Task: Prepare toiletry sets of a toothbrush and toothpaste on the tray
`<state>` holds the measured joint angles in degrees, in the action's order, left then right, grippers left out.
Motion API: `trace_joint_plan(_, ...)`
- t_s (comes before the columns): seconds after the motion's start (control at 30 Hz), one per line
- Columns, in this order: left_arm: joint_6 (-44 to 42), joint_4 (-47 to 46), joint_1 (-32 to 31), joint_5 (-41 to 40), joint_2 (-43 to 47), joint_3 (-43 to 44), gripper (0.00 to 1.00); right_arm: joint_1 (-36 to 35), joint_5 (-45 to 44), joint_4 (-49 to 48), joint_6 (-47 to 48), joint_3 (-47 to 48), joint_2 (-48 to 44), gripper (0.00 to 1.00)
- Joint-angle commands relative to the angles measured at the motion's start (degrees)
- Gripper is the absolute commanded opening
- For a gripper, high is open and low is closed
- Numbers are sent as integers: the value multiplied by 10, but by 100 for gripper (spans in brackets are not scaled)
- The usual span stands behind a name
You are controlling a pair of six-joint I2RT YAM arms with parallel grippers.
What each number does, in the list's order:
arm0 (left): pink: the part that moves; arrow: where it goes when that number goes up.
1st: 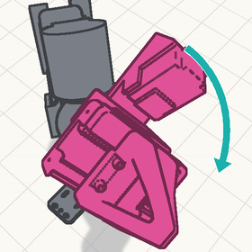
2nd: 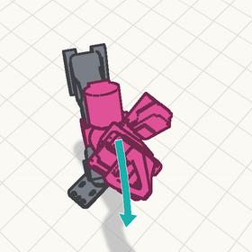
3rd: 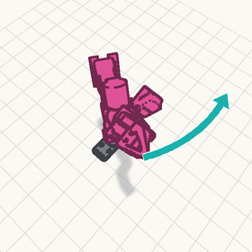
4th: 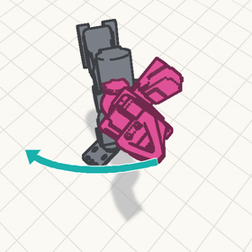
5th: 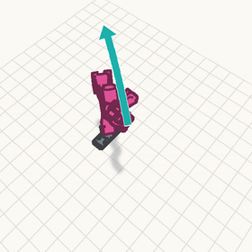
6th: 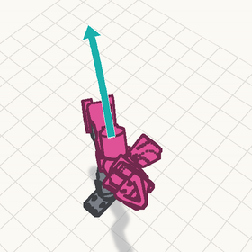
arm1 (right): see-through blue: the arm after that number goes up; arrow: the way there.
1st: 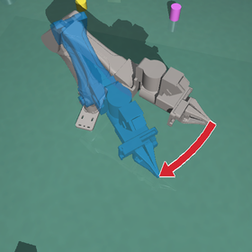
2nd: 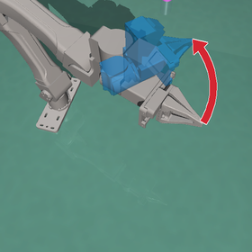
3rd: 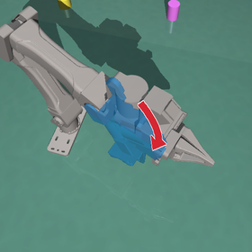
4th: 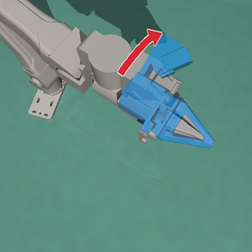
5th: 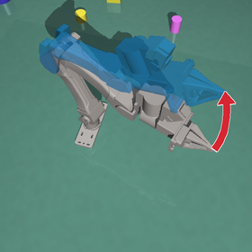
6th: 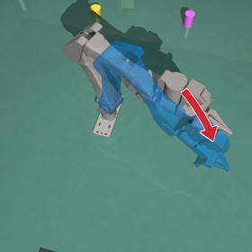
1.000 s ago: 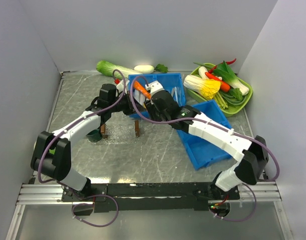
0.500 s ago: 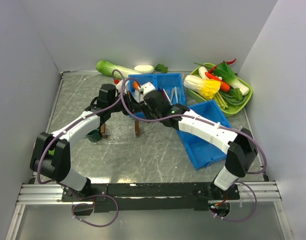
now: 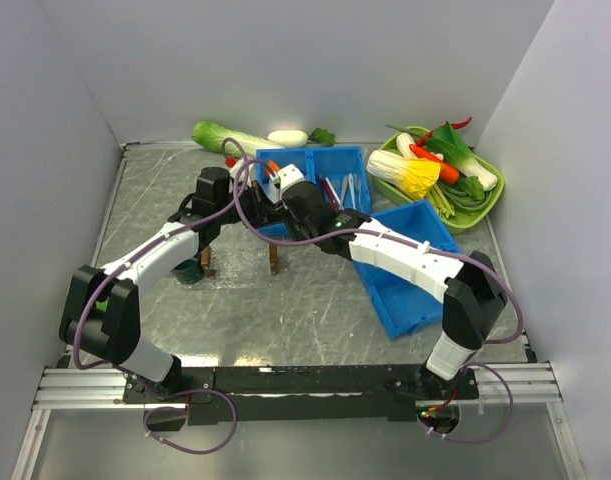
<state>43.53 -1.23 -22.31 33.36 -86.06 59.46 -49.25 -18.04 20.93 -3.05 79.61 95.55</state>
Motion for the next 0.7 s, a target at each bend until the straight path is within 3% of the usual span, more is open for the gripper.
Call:
trace_joint_plan(0.0, -13, -22, 2, 6, 25, 22, 1, -4, -22, -38, 18, 12, 15, 38)
trace_joint_plan(0.07, -13, -20, 2, 5, 25, 23, 1, -4, -21, -42, 19, 10, 12, 33)
trace_joint_plan(0.23, -15, -25, 2, 7, 27, 24, 1, -4, -24, -52, 18, -2, -1, 2)
trace_joint_plan(0.33, -20, -26, 2, 10, 30, 26, 3, -5, -29, -45, 17, -8, -12, 0)
trace_joint_plan(0.37, -22, -25, 2, 11, 31, 29, 15, -4, -30, -41, 16, -8, -15, 0)
trace_joint_plan(0.43, -36, -18, 3, 7, 36, 36, 25, -5, -30, -23, 14, -5, -27, 0)
trace_joint_plan(0.47, -41, -11, 4, 3, 41, 37, 36, -4, -30, -16, 12, -5, -32, 0)
trace_joint_plan(0.67, -63, -29, 27, -14, 86, 27, 68, -3, -27, 42, -5, 0, -85, 0)
